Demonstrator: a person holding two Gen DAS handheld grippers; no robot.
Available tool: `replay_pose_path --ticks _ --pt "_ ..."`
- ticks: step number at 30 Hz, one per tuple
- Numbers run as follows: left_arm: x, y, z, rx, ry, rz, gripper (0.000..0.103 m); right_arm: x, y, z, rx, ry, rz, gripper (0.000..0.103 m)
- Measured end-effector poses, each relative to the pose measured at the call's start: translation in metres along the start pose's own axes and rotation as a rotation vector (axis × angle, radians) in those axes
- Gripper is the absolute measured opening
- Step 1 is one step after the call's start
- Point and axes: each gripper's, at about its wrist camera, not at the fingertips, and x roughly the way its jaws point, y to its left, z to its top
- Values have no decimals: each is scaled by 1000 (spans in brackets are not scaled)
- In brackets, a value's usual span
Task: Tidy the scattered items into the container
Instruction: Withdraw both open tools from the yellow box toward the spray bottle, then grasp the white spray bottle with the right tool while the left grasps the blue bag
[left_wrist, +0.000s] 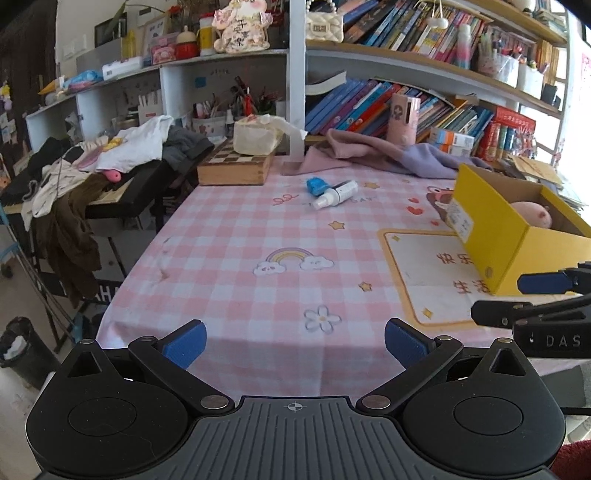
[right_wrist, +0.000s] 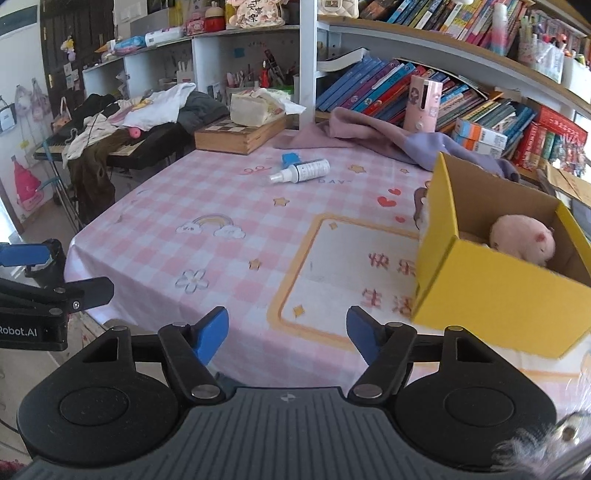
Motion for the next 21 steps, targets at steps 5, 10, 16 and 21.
replay_pose_path --ticks 5,10,16,21 --pt "33 2 30 17 1 -9 103 35 -12 31 15 3 1 66" --pt "61 6 55 25 12 -11 103 66 -26 60 53 15 4 66" --pt "88 11 84 39 0 16 103 107 -46 104 150 17 13 63" --pt "111 13 104 50 -8 36 103 156 -62 141 235 48 15 58"
